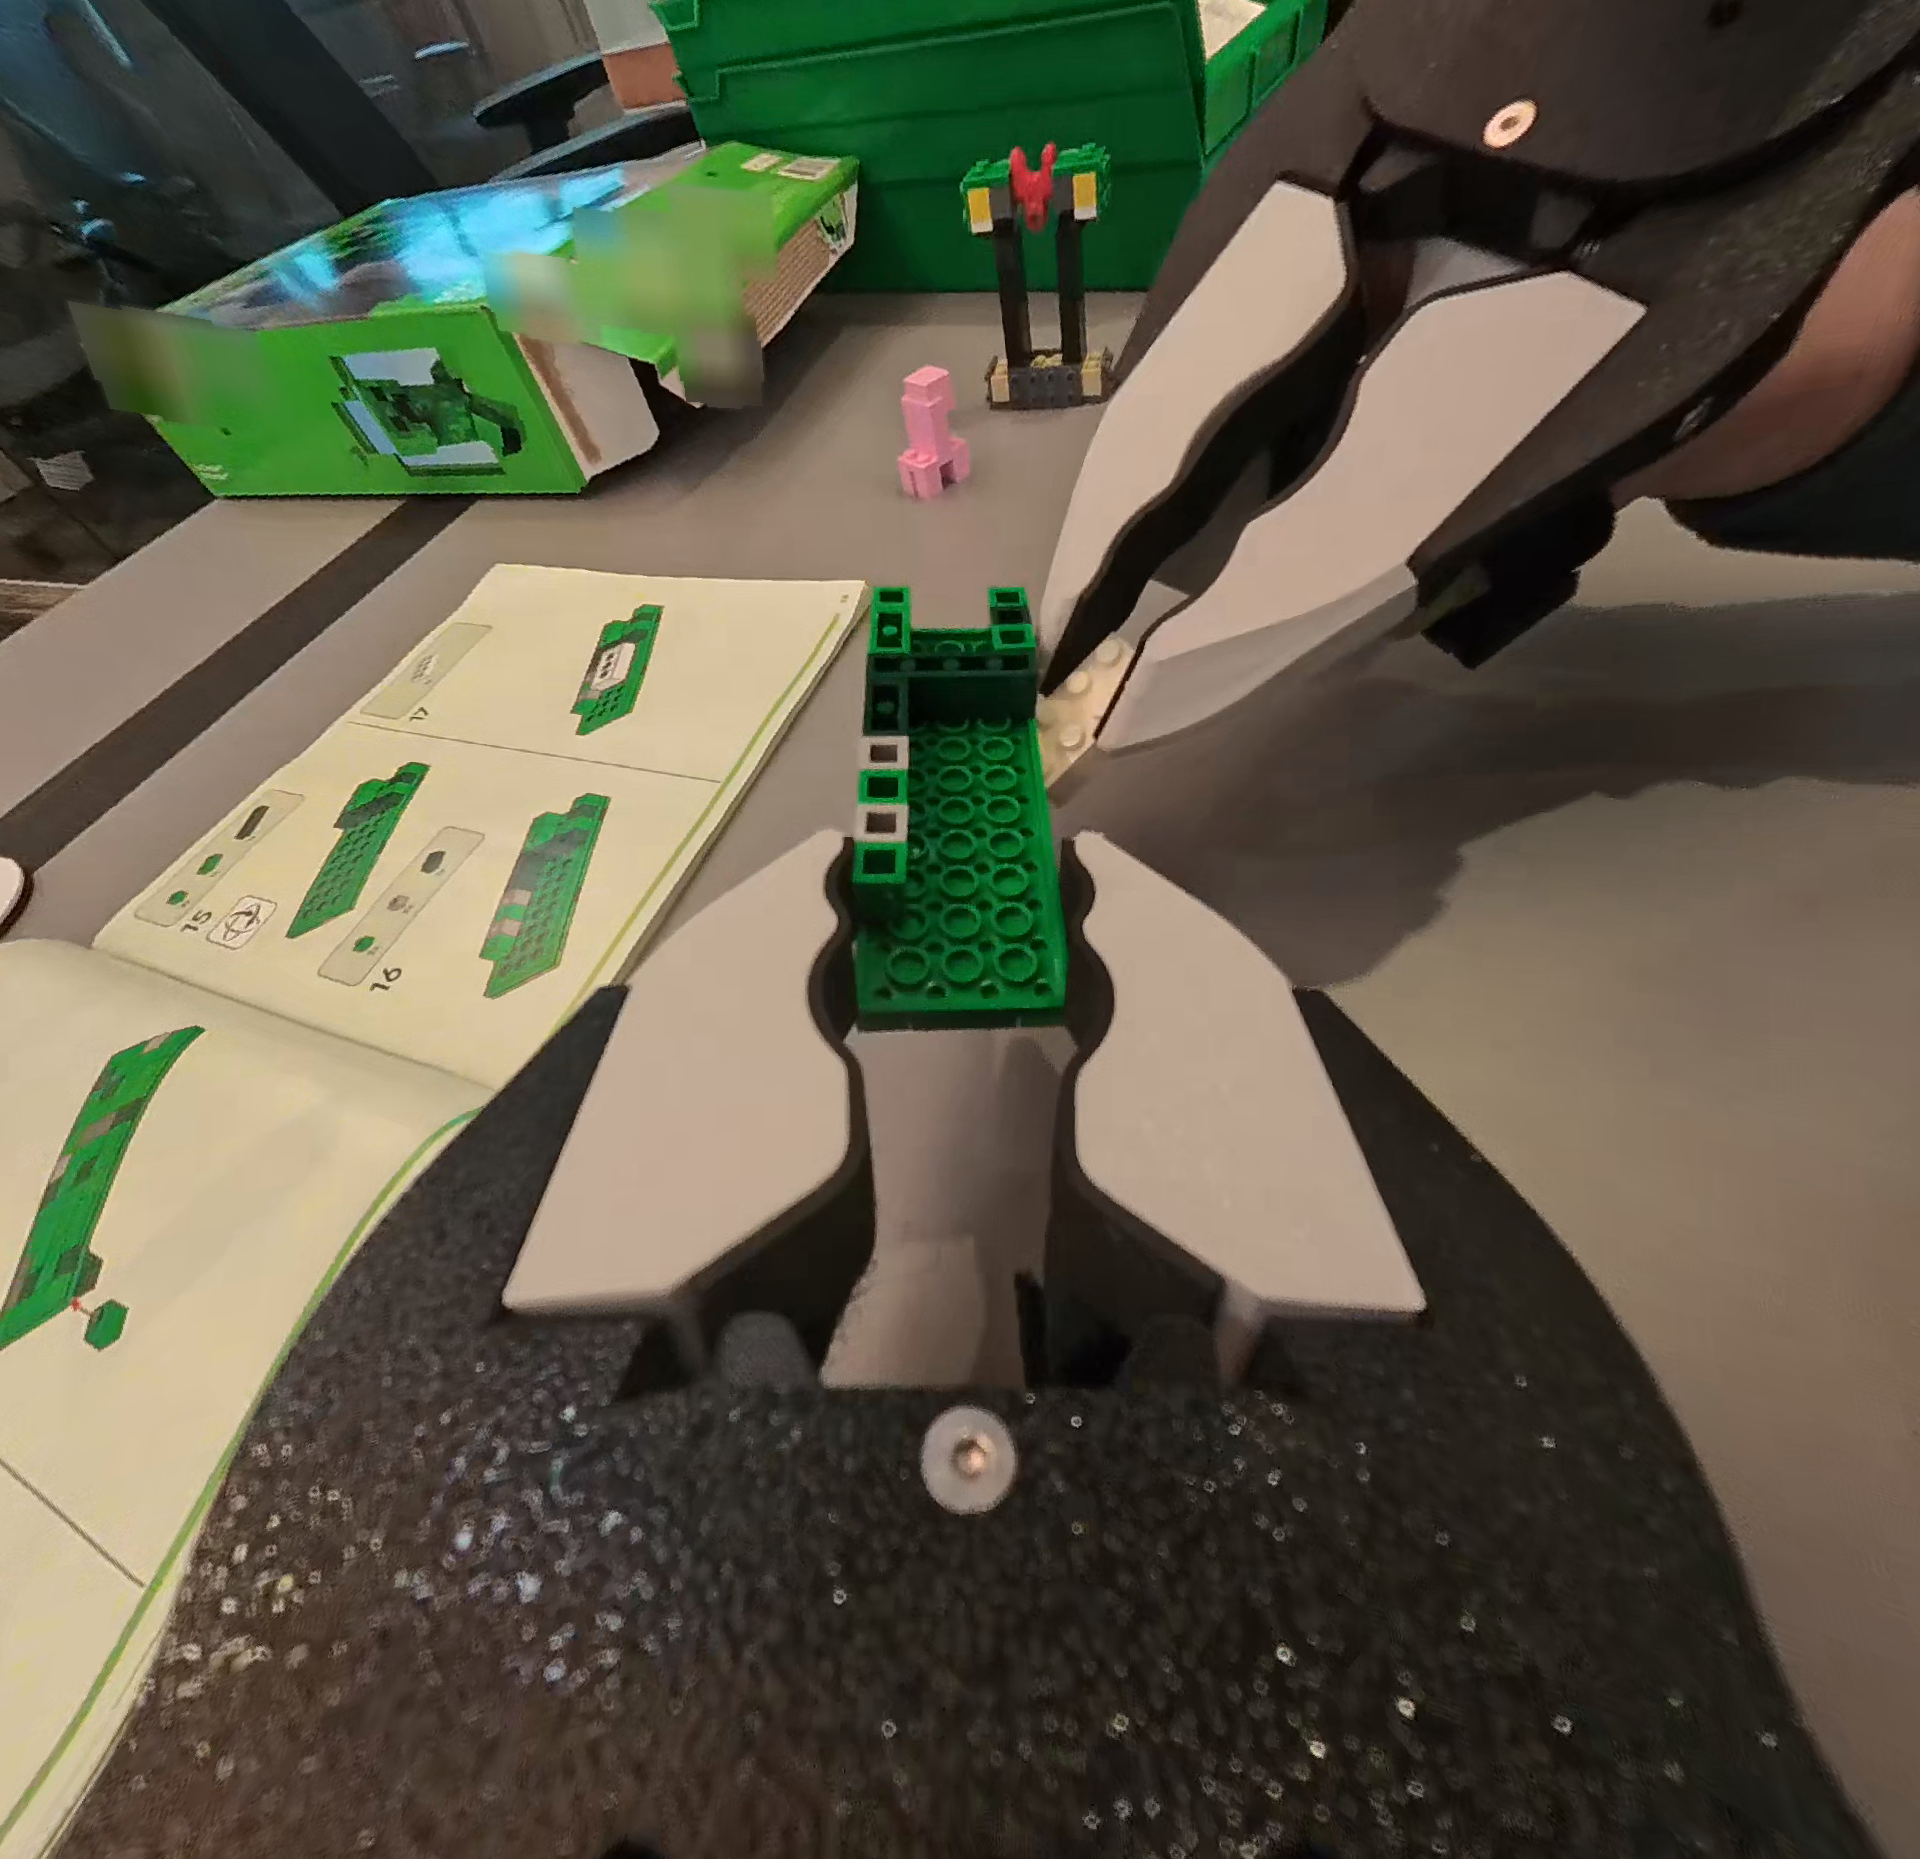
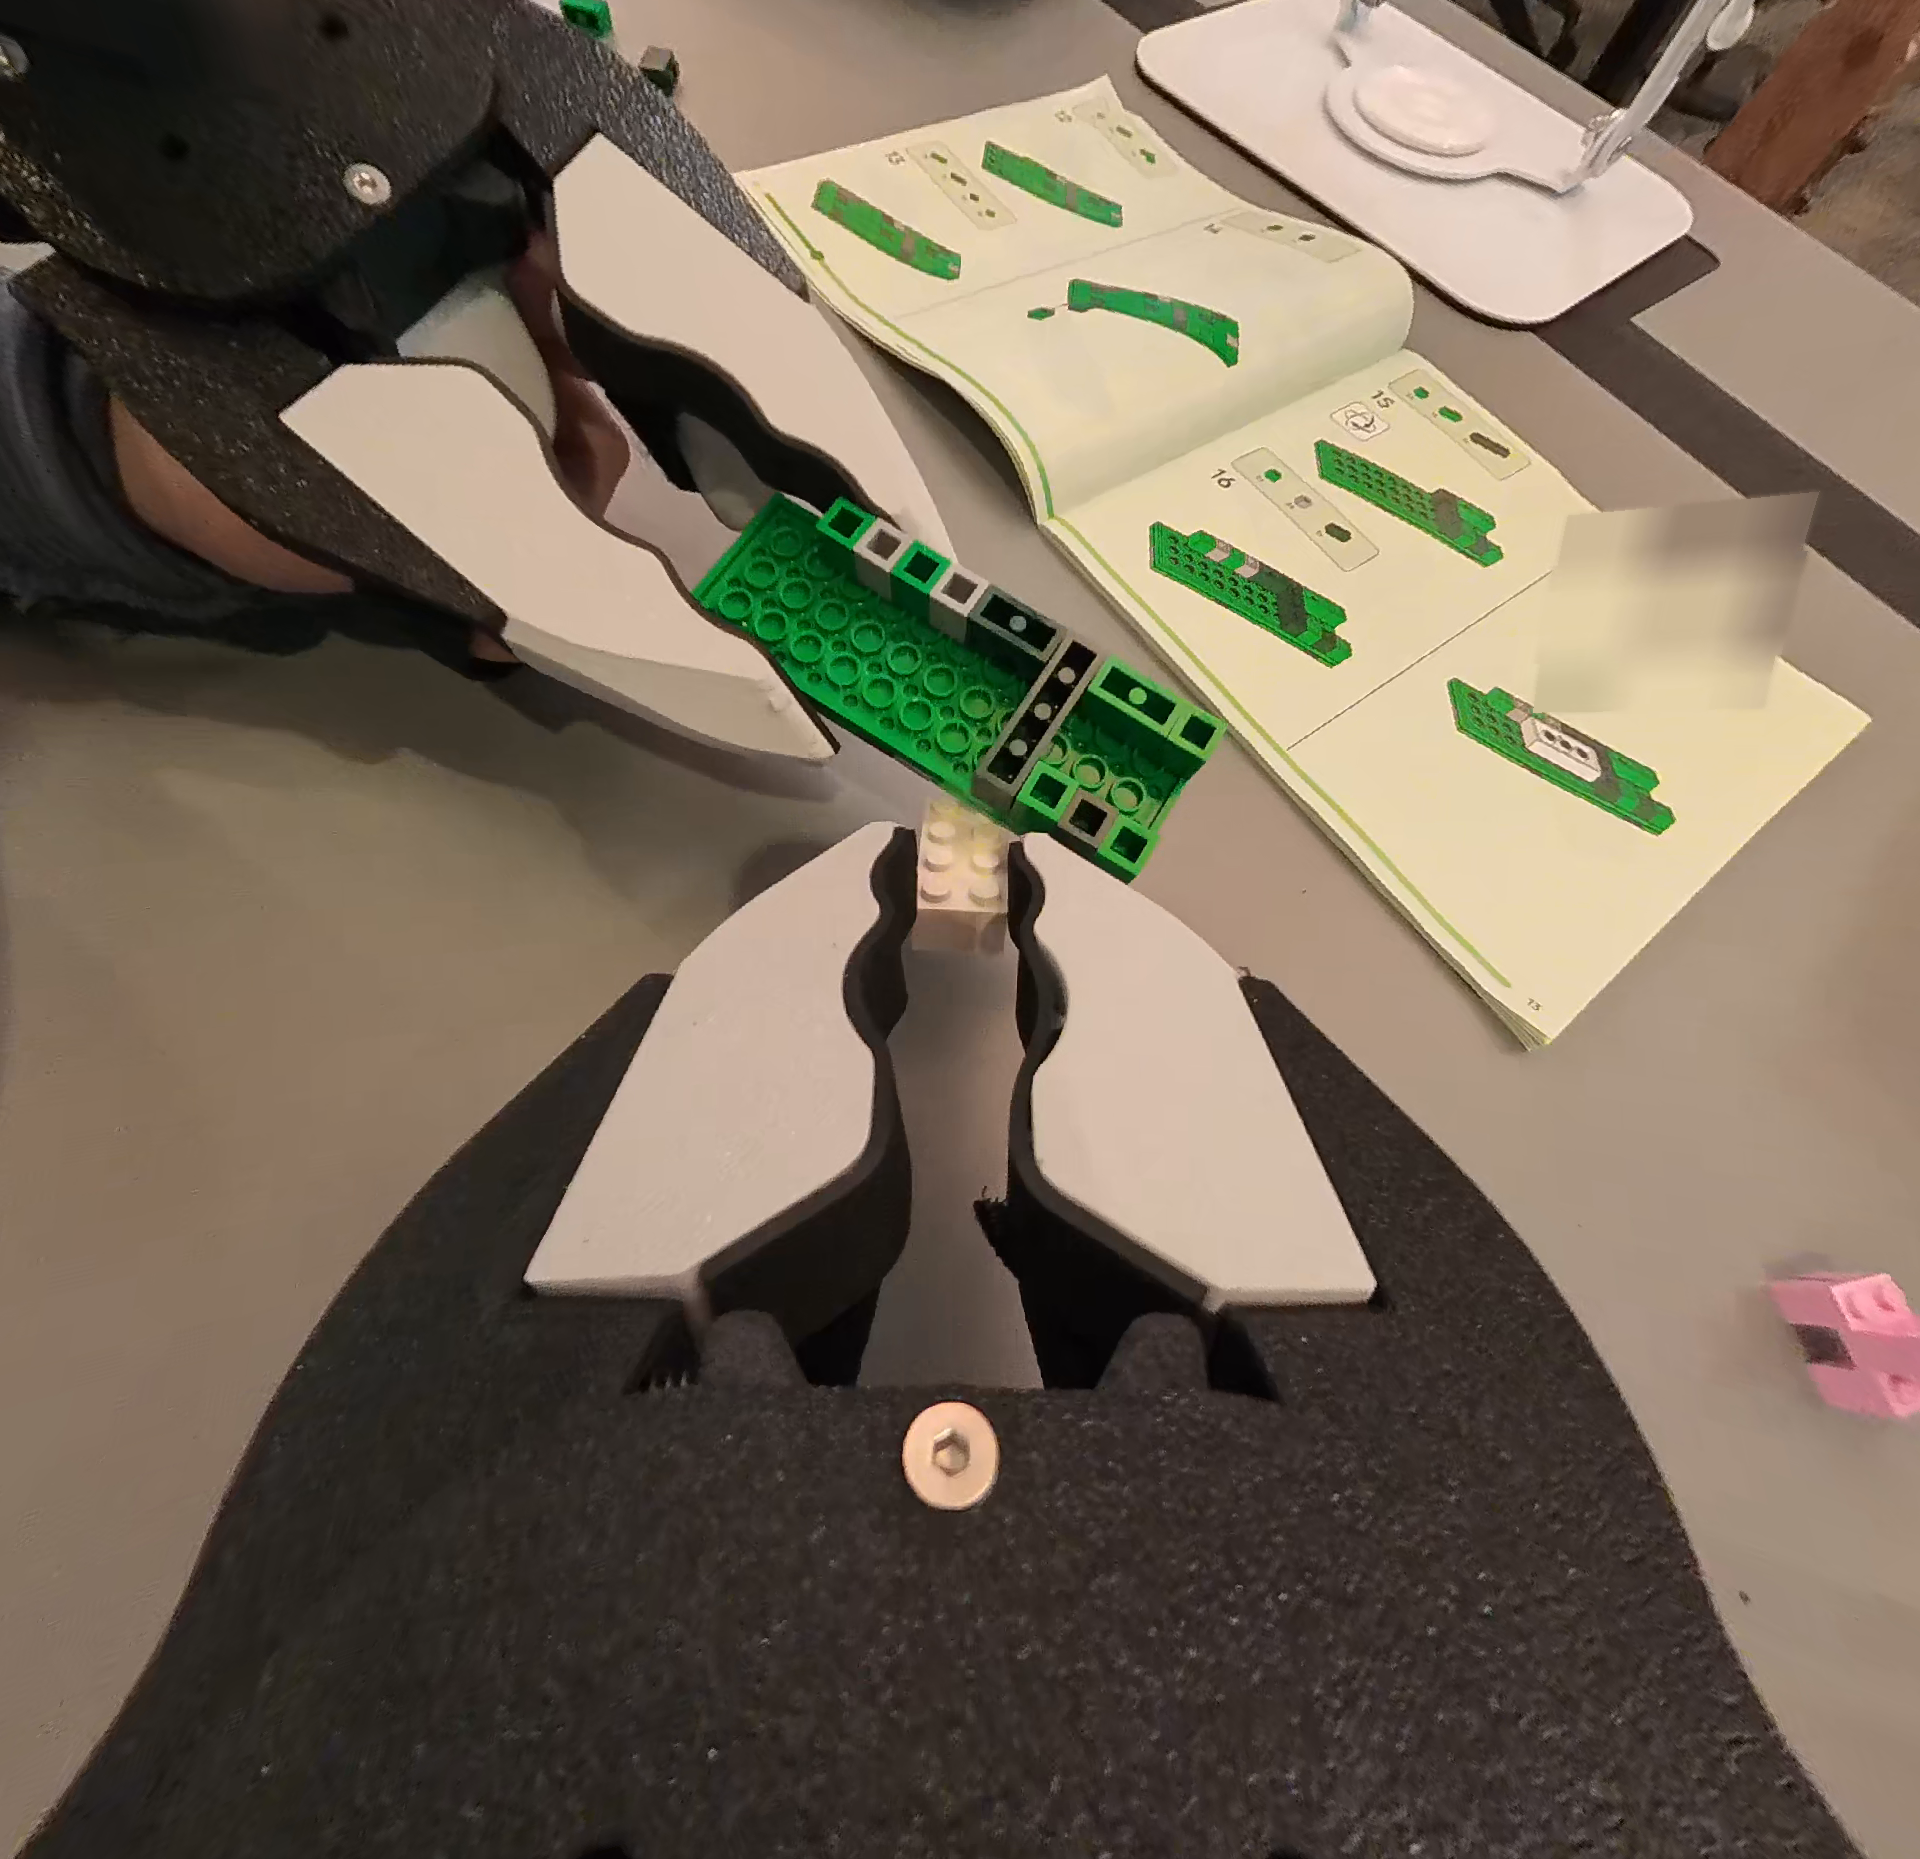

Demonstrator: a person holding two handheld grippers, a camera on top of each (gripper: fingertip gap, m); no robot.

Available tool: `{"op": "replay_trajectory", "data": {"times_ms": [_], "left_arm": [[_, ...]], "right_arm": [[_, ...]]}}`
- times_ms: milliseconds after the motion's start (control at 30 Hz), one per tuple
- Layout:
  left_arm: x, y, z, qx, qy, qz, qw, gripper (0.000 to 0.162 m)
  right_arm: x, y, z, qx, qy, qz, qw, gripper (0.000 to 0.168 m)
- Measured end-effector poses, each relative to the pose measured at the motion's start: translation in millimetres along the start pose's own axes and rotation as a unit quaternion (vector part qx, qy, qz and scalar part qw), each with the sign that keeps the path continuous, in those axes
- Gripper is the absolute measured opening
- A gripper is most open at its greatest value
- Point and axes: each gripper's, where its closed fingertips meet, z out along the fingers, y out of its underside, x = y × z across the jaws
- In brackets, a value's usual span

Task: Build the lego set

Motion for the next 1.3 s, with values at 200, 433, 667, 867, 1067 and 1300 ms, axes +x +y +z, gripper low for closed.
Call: {"op": "replay_trajectory", "data": {"times_ms": [200,433,667,867,1067,1300], "left_arm": [[-4.9,3.0,-0.8,-0.008,-0.005,-0.012,1.000,0.036],[-39.1,4.2,-22.6,0.017,-0.081,-0.032,0.996,0.036],[-85.5,6.0,-58.7,0.041,-0.181,-0.024,0.982,0.036],[-101.2,11.7,-67.6,0.054,-0.195,-0.059,0.978,0.036],[-77.4,5.8,-53.9,0.070,-0.110,-0.048,0.990,0.036],[-34.1,4.1,-38.7,0.056,0.035,-0.023,0.998,0.036]], "right_arm": [[1.0,3.6,-0.6,-0.012,0.004,0.003,1.000,0.016],[28.9,72.0,-59.1,-0.429,-0.055,-0.055,0.900,0.016],[23.4,94.0,-65.8,-0.652,-0.155,-0.083,0.738,0.017],[15.0,74.9,-22.5,-0.585,-0.149,-0.072,0.794,0.026],[22.8,45.6,-36.2,-0.346,-0.124,0.012,0.930,0.033],[12.7,56.9,-40.5,-0.271,-0.140,-0.007,0.952,0.034]]}}
